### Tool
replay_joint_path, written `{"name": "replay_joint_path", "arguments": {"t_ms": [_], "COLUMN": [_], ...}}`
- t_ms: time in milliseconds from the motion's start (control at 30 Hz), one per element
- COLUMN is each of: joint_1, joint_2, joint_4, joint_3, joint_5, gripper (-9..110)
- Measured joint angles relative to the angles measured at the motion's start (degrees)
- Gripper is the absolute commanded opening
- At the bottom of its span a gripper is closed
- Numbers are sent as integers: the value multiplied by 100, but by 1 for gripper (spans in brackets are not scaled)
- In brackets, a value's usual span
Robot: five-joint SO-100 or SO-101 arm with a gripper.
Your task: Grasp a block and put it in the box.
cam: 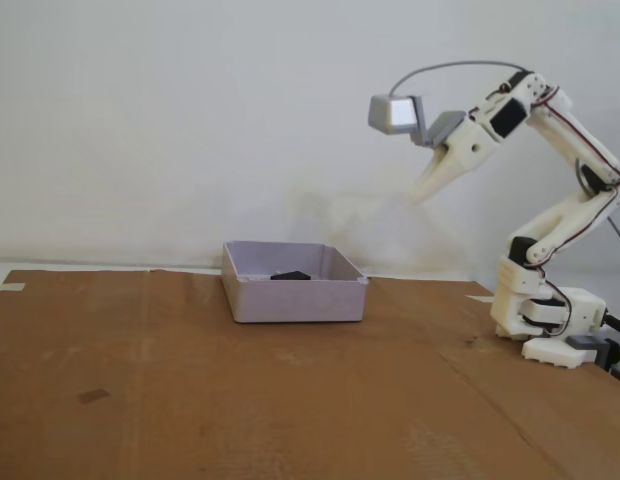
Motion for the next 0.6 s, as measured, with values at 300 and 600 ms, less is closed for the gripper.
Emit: {"name": "replay_joint_path", "arguments": {"t_ms": [300,600], "joint_1": [0,9], "joint_2": [1257,2004], "joint_4": [-378,-387], "joint_3": [1248,1995], "joint_5": [0,0], "gripper": [0,0]}}
